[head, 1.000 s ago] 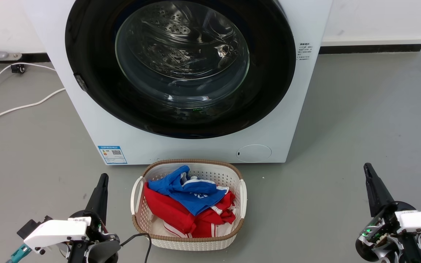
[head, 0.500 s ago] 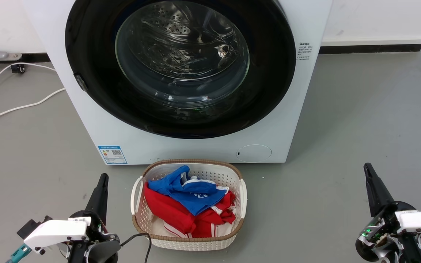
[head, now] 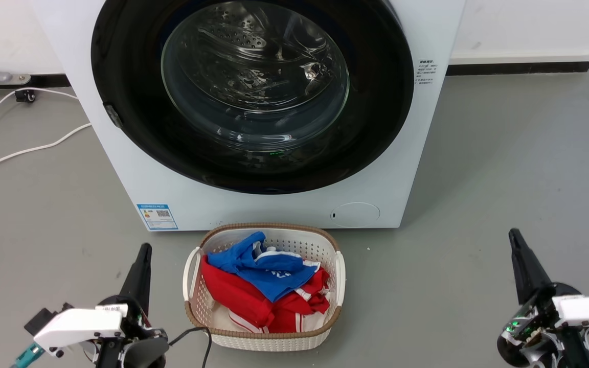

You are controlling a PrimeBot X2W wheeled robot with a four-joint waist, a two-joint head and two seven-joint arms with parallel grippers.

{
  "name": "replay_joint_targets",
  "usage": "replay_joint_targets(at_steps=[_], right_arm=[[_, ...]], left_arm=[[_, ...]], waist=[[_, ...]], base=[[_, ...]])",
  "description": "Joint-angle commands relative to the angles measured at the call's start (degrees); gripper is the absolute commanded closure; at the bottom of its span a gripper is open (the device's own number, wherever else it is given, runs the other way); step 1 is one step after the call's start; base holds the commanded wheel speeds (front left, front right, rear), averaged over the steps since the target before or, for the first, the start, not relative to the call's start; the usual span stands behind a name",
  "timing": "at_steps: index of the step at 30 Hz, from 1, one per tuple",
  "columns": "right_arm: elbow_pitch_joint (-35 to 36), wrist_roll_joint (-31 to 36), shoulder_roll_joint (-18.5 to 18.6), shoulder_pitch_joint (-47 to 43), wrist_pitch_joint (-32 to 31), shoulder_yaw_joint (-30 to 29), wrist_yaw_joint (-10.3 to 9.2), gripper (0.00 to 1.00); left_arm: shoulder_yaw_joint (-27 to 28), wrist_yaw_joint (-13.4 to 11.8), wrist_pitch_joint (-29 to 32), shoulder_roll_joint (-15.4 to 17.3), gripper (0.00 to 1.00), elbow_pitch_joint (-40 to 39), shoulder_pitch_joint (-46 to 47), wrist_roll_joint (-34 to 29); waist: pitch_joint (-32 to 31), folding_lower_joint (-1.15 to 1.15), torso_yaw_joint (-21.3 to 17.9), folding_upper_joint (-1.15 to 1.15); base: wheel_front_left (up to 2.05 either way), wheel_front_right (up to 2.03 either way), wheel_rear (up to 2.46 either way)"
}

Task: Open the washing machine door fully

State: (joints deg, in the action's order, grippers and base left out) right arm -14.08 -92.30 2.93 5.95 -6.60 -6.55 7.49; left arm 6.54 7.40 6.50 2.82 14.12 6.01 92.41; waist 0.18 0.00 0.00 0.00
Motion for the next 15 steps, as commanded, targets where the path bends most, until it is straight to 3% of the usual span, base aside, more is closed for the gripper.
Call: replay_joint_targets(at_steps=[1, 15], right_arm=[[0.0, 0.0, 0.0, 0.0, 0.0, 0.0, 0.0, 0.0], [1.7, 3.6, 0.4, -2.6, 3.3, 2.1, 0.0, 0.0]], left_arm=[[0.0, 0.0, 0.0, 0.0, 0.0, 0.1, 0.0, 0.0], [-3.1, 0.0, -3.5, -0.1, 0.0, -0.7, -1.3, -2.9]], waist=[[0.0, 0.0, 0.0, 0.0], [-0.2, 0.0, 0.0, 0.0]], base=[[0.0, 0.0, 0.0], [0.0, 0.0, 0.0]])
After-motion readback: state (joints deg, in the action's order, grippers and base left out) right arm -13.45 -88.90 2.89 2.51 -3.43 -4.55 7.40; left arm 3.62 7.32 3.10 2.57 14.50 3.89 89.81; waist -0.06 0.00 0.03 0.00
